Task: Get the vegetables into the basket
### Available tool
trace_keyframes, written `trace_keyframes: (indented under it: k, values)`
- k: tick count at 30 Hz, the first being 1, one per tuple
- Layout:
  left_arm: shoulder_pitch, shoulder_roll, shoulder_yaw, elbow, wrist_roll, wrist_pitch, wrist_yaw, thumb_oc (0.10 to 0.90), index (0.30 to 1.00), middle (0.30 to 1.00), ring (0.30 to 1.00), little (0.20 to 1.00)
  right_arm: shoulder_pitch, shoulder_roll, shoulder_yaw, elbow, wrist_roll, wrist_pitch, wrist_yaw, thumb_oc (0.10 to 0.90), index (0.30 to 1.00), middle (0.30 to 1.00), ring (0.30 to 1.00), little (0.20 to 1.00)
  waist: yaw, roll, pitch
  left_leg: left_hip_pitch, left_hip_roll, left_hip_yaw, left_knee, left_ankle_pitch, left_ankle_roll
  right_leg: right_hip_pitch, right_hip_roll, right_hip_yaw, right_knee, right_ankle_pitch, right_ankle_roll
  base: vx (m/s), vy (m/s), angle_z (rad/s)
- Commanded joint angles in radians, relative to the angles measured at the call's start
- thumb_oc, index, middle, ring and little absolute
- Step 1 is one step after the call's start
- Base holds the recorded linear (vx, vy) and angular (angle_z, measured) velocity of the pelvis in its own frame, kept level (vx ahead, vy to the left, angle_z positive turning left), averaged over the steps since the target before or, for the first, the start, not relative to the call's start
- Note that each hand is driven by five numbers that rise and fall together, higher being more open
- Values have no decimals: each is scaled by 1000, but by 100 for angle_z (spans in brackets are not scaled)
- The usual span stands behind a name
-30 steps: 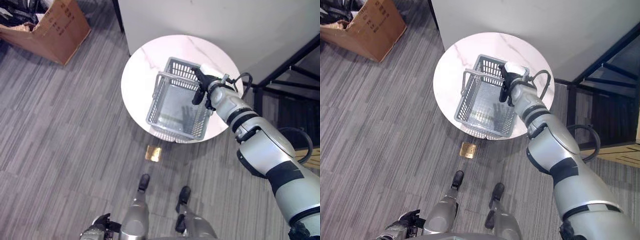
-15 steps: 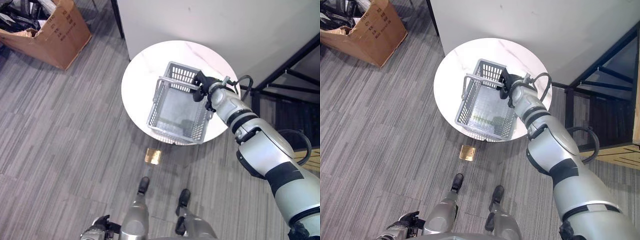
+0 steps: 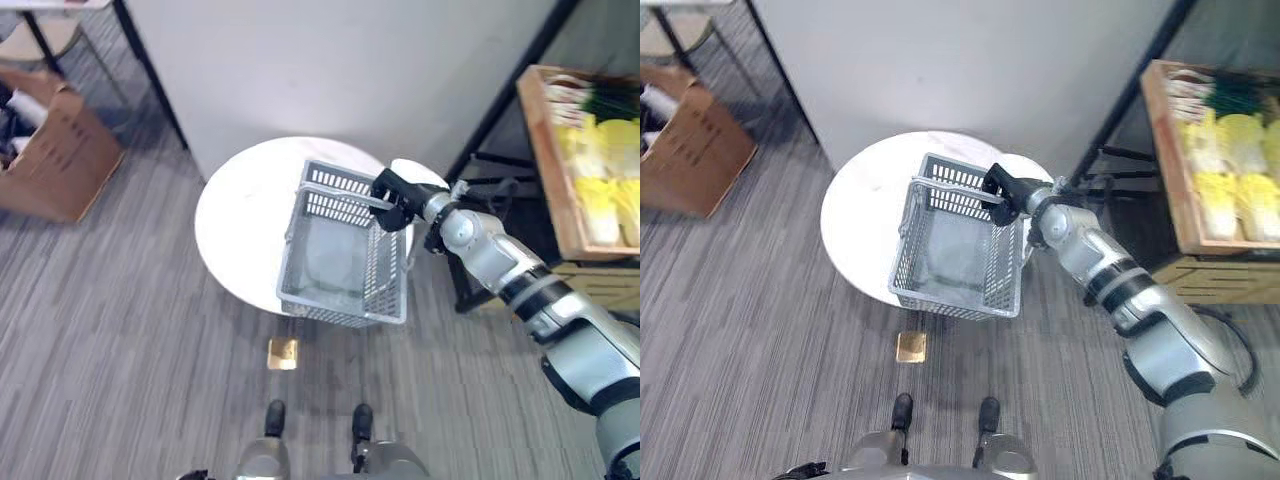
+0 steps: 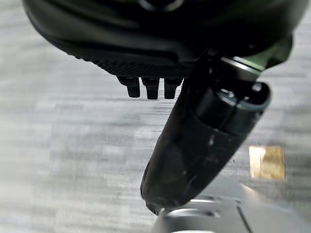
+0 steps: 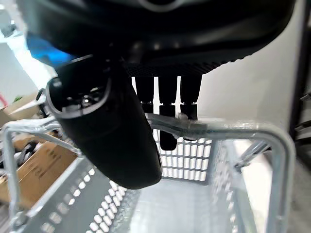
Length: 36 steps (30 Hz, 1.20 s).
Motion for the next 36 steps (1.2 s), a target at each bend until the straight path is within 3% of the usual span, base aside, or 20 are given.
trace_keyframes:
  k: [1, 6, 15, 19, 26, 36]
  values:
    - [-41, 15, -31, 52, 25, -22, -17, 900, 1000, 1000, 1000, 1000, -166, 30, -60, 65, 50, -67, -35, 400, 300, 300, 300, 300, 27, -51, -112, 68, -32, 57, 21, -140, 20, -55, -39, 85, 39, -40, 70, 32, -22, -49]
    - [-51, -6, -41, 43, 64, -23, -21, 900, 1000, 1000, 1000, 1000, 8, -70, -143, -56, 65, -84, -6, 400, 300, 300, 300, 300, -16, -33, -129, 73, -23, 89, 12, -130, 13, -60, -22, 102, 31, -32, 69, -39, -42, -32]
    - [-40, -29, -51, 25, 75, -24, -29, 900, 1000, 1000, 1000, 1000, 224, -107, -281, 11, 123, -82, -17, 400, 300, 300, 300, 300, -43, -29, -122, 75, -13, 104, 9, -124, 10, -63, -6, 114, 20, -22, 66, -8, -22, -2]
    - [-31, -31, -56, 28, 70, -17, -38, 900, 1000, 1000, 1000, 1000, 270, -153, -282, 128, -7, -79, -27, 400, 300, 300, 300, 300, -45, -28, -117, 75, -10, 103, 10, -124, 8, -62, -3, 112, 19, -22, 65, 0, 0, 0]
    - [-22, -28, -59, 40, 71, -11, -45, 900, 1000, 1000, 1000, 1000, 335, -149, -306, 337, -83, -78, -48, 400, 300, 300, 300, 300, -42, -25, -110, 70, -11, 84, 8, -122, 8, -57, -7, 97, 17, -24, 67, 1, -4, 4]
    - [-22, -20, -62, 34, 60, -29, -43, 900, 1000, 1000, 1000, 1000, 473, -37, -417, 582, 9, -96, -95, 400, 300, 300, 300, 300, -37, -17, -107, 64, -19, 69, 6, -119, 12, -53, -13, 87, 15, -23, 69, -1, -1, 2]
